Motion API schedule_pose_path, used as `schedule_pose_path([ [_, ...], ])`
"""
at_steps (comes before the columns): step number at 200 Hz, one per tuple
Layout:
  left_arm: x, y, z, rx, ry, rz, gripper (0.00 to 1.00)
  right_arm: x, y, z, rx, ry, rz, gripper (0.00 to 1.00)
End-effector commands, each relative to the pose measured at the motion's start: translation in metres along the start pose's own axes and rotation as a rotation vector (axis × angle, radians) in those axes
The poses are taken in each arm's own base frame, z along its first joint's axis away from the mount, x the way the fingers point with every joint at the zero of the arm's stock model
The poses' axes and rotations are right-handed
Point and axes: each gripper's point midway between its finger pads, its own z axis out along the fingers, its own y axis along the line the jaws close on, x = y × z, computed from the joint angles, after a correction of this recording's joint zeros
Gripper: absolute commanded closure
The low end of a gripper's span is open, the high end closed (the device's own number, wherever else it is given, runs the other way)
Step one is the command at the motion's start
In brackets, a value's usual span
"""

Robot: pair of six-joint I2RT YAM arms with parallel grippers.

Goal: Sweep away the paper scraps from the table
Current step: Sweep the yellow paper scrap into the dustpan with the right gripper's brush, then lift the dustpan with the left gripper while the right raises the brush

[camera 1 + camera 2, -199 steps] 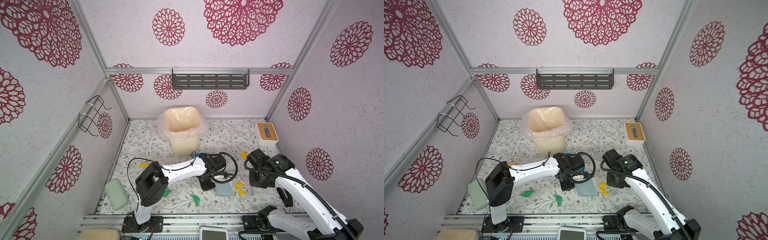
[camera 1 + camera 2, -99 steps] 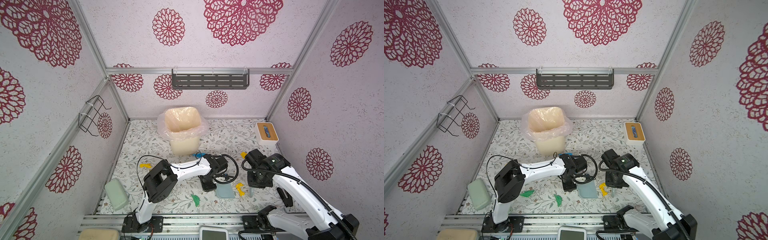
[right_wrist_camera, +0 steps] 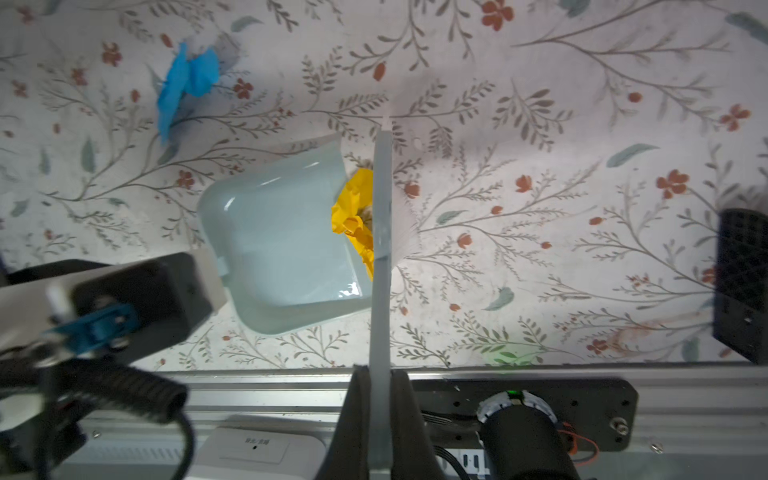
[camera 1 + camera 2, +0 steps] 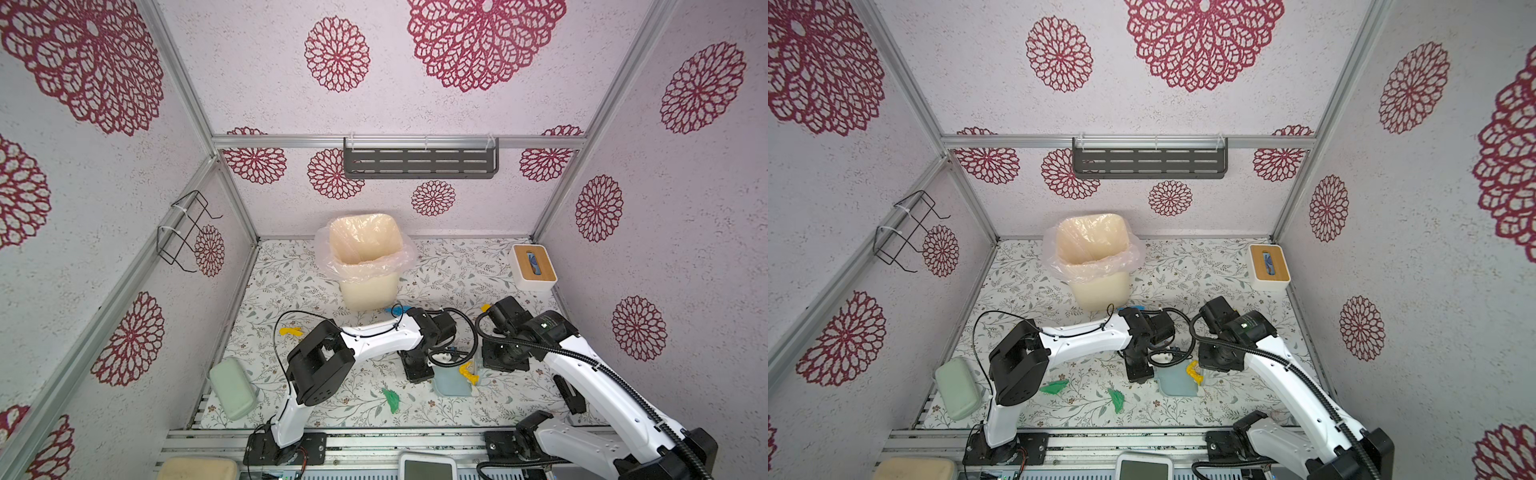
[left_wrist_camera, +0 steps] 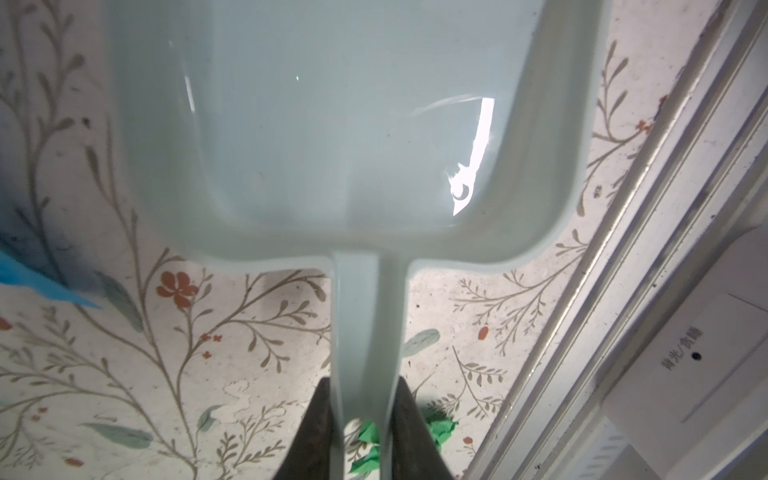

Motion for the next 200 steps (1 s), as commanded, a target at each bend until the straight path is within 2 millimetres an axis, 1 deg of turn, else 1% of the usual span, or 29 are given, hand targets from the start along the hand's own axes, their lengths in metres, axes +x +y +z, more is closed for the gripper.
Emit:
schedule_pose_path([
  [1, -0.004, -0.002, 0.0, 0.014, -0.012, 0.01, 1.0, -0.001, 0.032, -0.008, -0.161, -0.014, -0.006, 1.0],
  [28, -0.004, -0.002, -0.001, 0.012, -0.014, 0.006, 1.0, 0.001, 0.047, -0.016, -0.229, -0.013, -0.025, 1.0],
  [42, -0.005, -0.002, -0.002, 0.011, -0.017, 0.005, 1.0, 0.002, 0.047, -0.02, -0.232, -0.015, -0.025, 1.0],
  [62, -0.005, -0.002, -0.003, 0.009, -0.022, 0.002, 1.0, 0.005, 0.029, -0.026, -0.143, -0.021, -0.028, 1.0],
  [83, -0.006, -0.002, -0.006, 0.007, -0.041, -0.007, 1.0, 0.007, 0.002, -0.034, -0.013, -0.036, -0.023, 1.0],
  [98, -0.007, -0.001, -0.008, 0.004, -0.055, -0.012, 1.0, 0.009, -0.01, -0.039, 0.04, -0.038, -0.024, 1.0],
  [138, -0.009, 0.0, -0.012, 0.004, -0.082, -0.025, 1.0, 0.009, -0.018, -0.044, 0.065, -0.045, -0.023, 1.0],
  [166, -0.01, 0.001, -0.015, -0.004, -0.104, -0.035, 1.0, 0.002, -0.024, -0.053, 0.091, -0.085, -0.009, 1.0],
  [177, -0.01, 0.002, -0.011, -0.004, -0.107, -0.044, 1.0, -0.002, -0.027, -0.058, 0.099, -0.11, -0.006, 1.0],
  [179, -0.012, 0.001, -0.021, -0.012, -0.135, -0.04, 1.0, -0.003, -0.028, -0.059, 0.101, -0.116, -0.003, 1.0],
  [182, -0.013, 0.001, -0.025, -0.015, -0.148, -0.041, 1.0, -0.004, -0.029, -0.06, 0.103, -0.12, -0.001, 1.0],
  [200, -0.013, 0.003, -0.028, -0.023, -0.172, -0.053, 1.0, -0.008, -0.037, -0.065, 0.112, -0.153, 0.024, 1.0],
])
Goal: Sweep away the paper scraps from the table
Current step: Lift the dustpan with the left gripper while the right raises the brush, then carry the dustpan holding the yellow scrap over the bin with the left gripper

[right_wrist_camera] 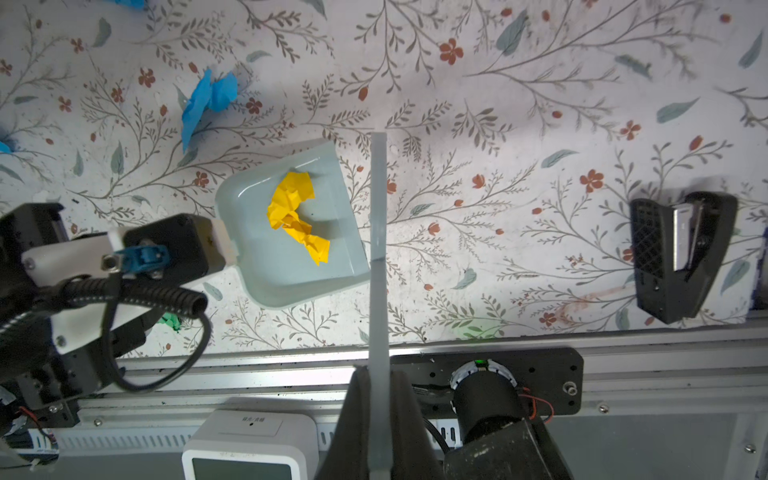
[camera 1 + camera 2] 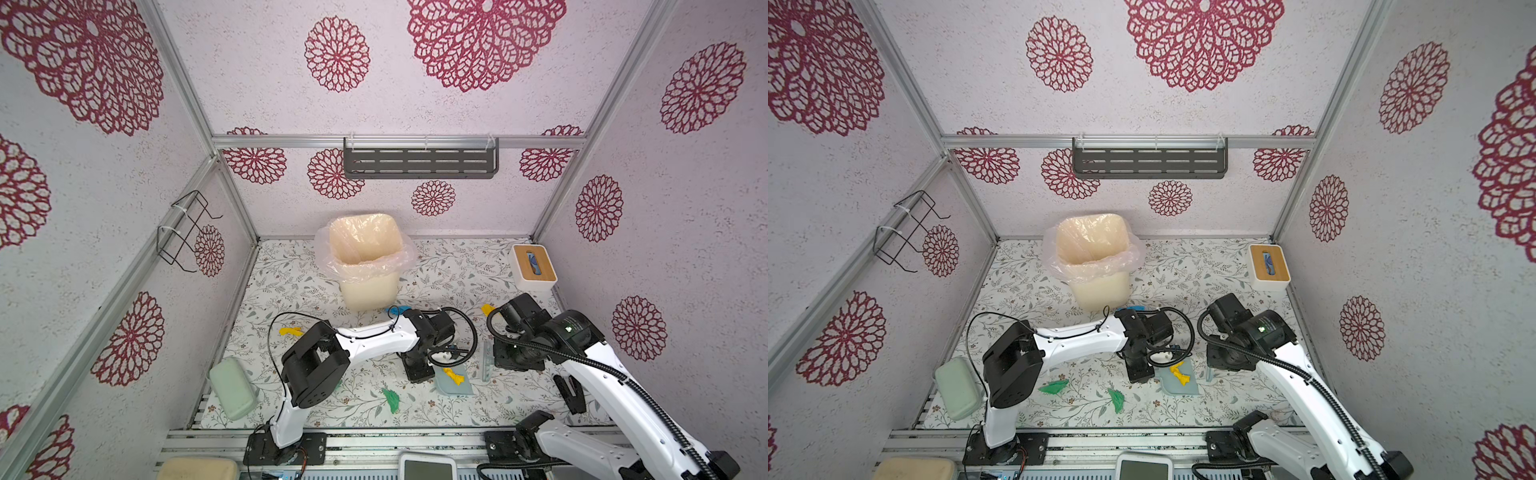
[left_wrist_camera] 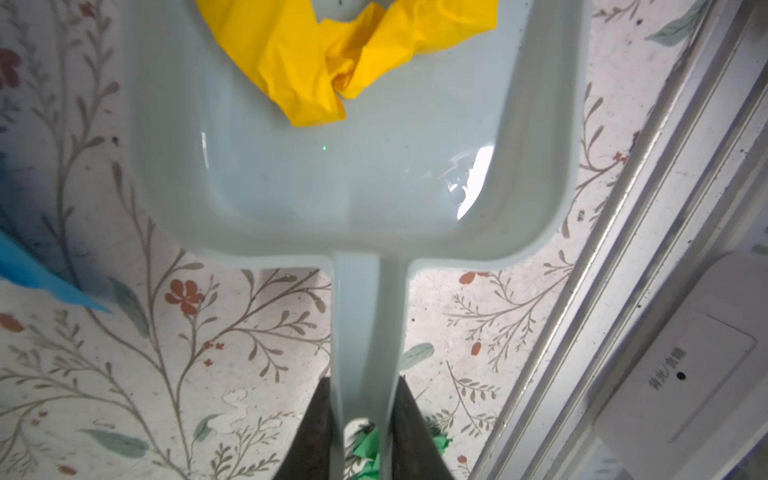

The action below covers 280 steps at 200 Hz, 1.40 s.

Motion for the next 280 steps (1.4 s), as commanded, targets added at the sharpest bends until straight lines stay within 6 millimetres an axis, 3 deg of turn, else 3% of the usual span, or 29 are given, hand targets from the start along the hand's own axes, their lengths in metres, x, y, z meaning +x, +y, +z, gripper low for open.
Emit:
schedule_pose_path([
  [1, -0.011, 0.001, -0.022, -0.015, -0.099, -0.016, 1.0, -0.008, -0.018, -0.014, 0.043, -0.069, 0.015, 1.0],
  [37, -0.011, 0.005, -0.037, -0.051, -0.148, -0.038, 1.0, -0.014, -0.027, -0.018, 0.018, -0.114, 0.072, 1.0],
  [87, -0.01, 0.013, -0.075, -0.154, -0.233, -0.071, 1.0, -0.023, -0.03, -0.016, 0.0, -0.142, 0.089, 1.0],
  [178, 0.014, 0.026, -0.171, -0.318, -0.311, -0.174, 1.0, -0.029, -0.027, -0.01, -0.042, -0.144, 0.076, 1.0],
  [234, 0.037, 0.045, -0.242, -0.374, -0.399, -0.323, 1.0, -0.032, -0.019, -0.005, -0.103, -0.156, 0.072, 1.0],
  [280, 0.065, 0.073, -0.286, -0.452, -0.414, -0.48, 1.0, -0.039, -0.016, -0.006, -0.114, -0.152, 0.054, 1.0],
])
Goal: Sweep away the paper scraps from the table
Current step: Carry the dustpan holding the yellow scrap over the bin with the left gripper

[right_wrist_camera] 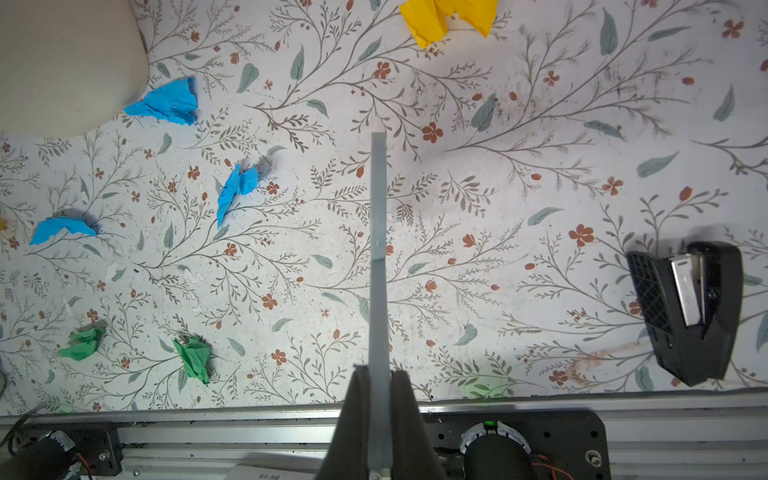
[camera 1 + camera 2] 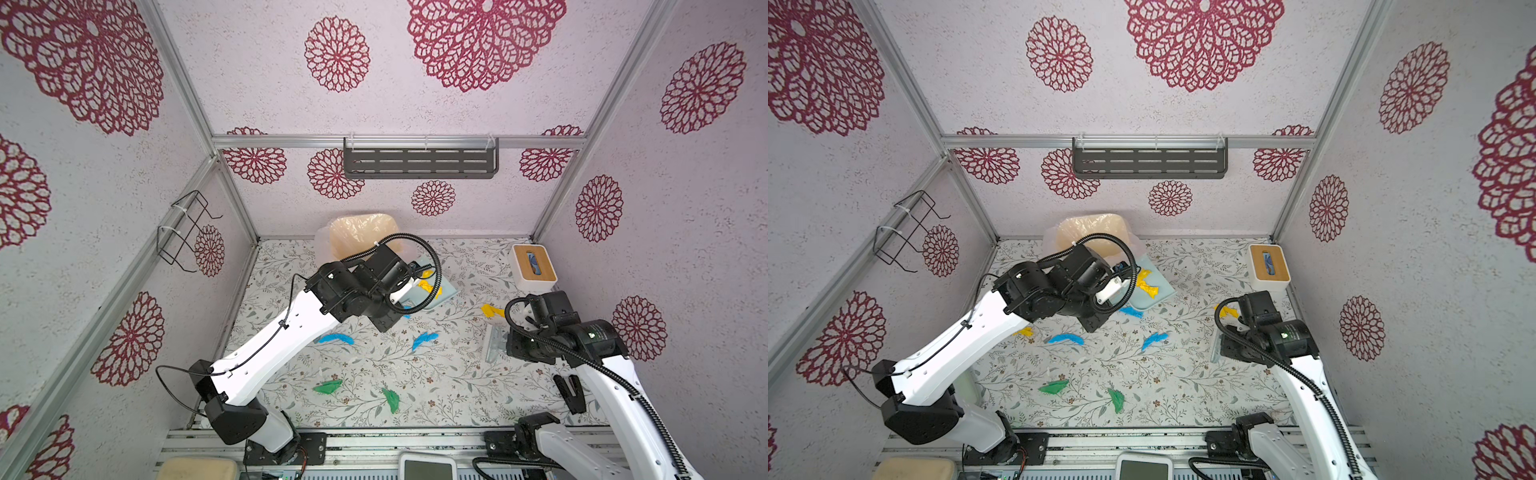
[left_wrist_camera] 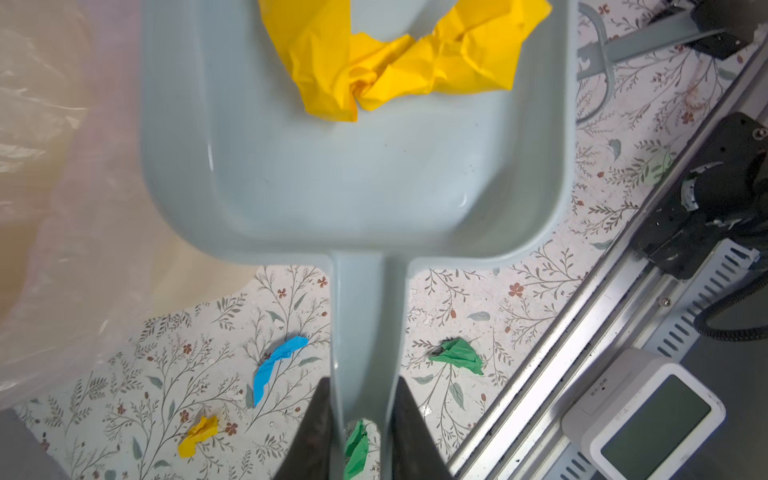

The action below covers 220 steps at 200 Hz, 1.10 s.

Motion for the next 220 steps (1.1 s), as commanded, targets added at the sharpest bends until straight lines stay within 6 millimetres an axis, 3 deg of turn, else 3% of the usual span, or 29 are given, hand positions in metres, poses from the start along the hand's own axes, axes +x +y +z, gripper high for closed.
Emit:
schedule_pose_path([
  [1, 0.01, 0.028, -0.018, -0.07, 0.032, -0.086, 1.0, -0.008, 0.005, -0.004, -0.027, -0.022, -0.027, 1.0],
  [54, 0.028, 0.102, -0.049, -0.219, 0.02, -0.267, 1.0, -0.013, 0.009, -0.004, -0.051, -0.019, -0.029, 1.0],
  [123, 0.053, 0.177, -0.061, -0.363, 0.046, -0.387, 1.0, -0.011, 0.011, -0.004, -0.077, -0.012, -0.024, 1.0],
  [157, 0.061, 0.202, -0.052, -0.399, 0.104, -0.37, 1.0, -0.011, 0.016, -0.004, -0.102, -0.004, -0.024, 1.0],
  [220, 0.046, 0.234, -0.041, -0.526, 0.232, -0.199, 1.0, -0.012, 0.026, 0.003, -0.141, 0.042, -0.038, 1.0],
])
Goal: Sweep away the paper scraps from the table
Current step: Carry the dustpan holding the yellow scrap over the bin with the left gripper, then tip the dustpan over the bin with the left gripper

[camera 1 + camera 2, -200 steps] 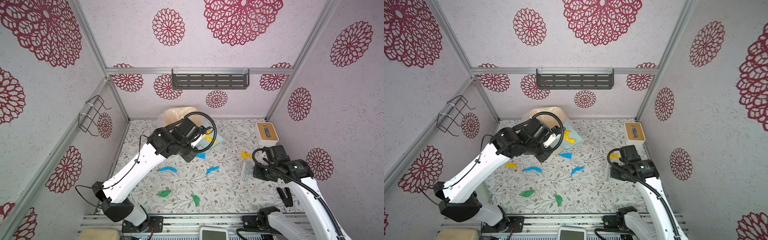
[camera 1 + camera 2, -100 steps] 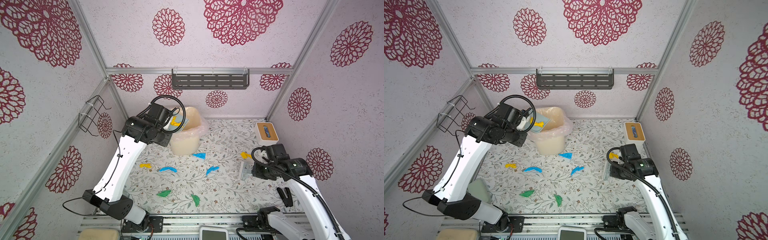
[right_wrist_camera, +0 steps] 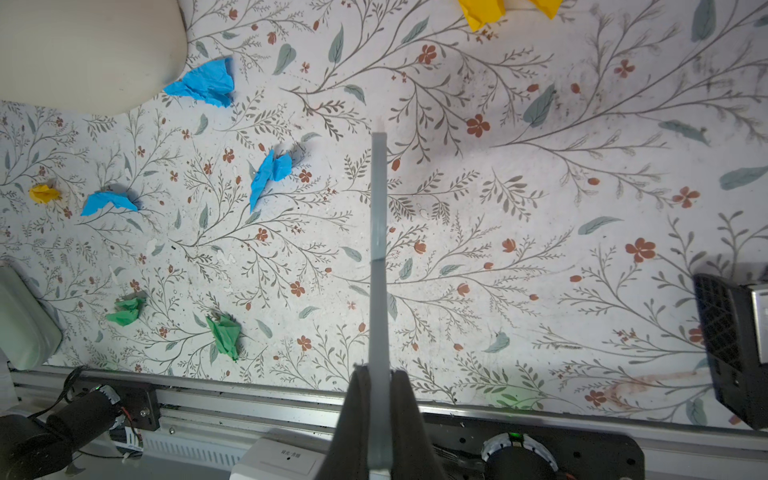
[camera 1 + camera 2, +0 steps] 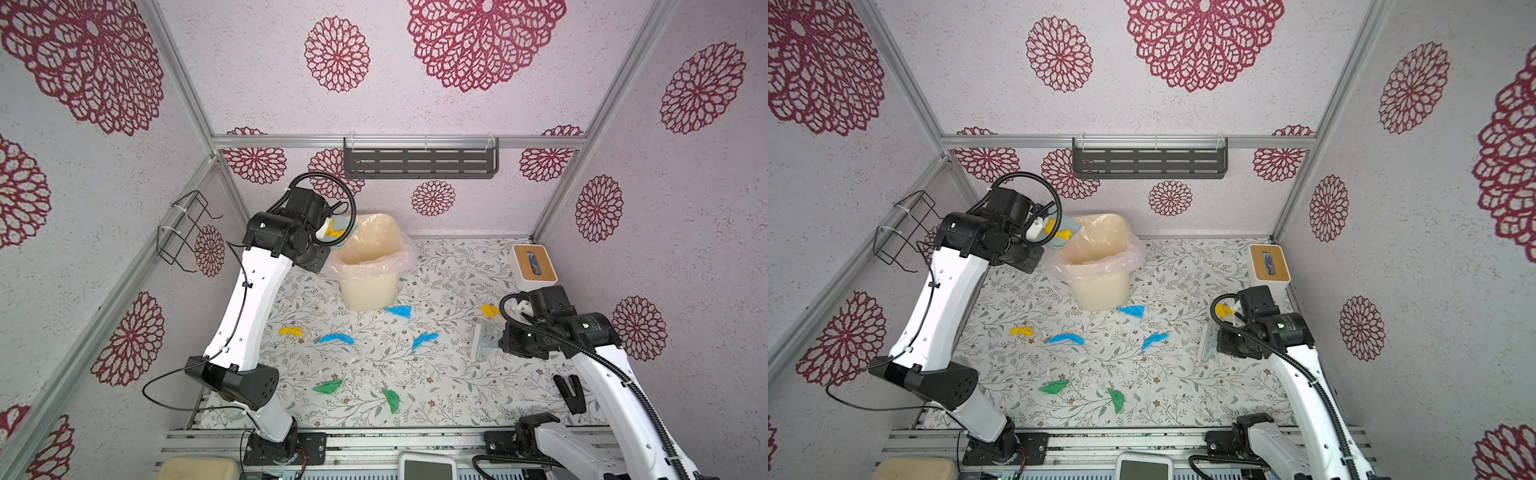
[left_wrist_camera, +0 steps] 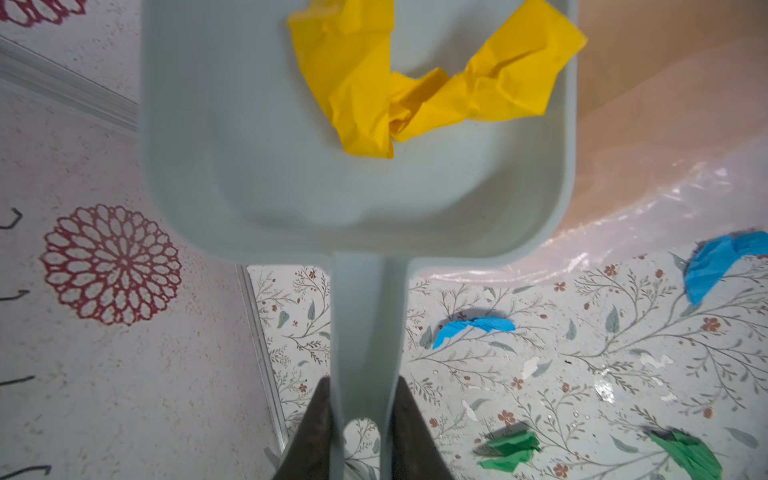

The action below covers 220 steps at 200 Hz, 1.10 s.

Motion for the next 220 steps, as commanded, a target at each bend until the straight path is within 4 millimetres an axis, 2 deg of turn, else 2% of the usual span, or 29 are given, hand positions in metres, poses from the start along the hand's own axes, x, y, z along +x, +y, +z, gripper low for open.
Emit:
schedule_pose_path([
  [1, -0.004, 0.011, 0.002, -0.093, 0.038, 0.102, 1.0, -0.01, 0.01, -0.007, -0.044, -0.027, -0.02, 1.0],
  [62, -0.019, 0.008, 0.012, -0.232, 0.069, 0.297, 1.0, -0.01, 0.013, 0.0, -0.061, -0.002, -0.022, 1.0],
  [119, -0.034, 0.004, 0.02, -0.413, 0.114, 0.524, 1.0, -0.013, 0.014, -0.004, -0.056, 0.008, -0.054, 1.0],
  [173, -0.062, 0.009, 0.006, -0.61, 0.096, 0.682, 1.0, -0.011, 0.015, -0.003, -0.065, 0.015, -0.065, 1.0],
  [220, -0.063, 0.009, 0.003, -0.69, 0.098, 0.782, 1.0, -0.01, 0.014, -0.006, -0.064, 0.009, -0.064, 1.0],
])
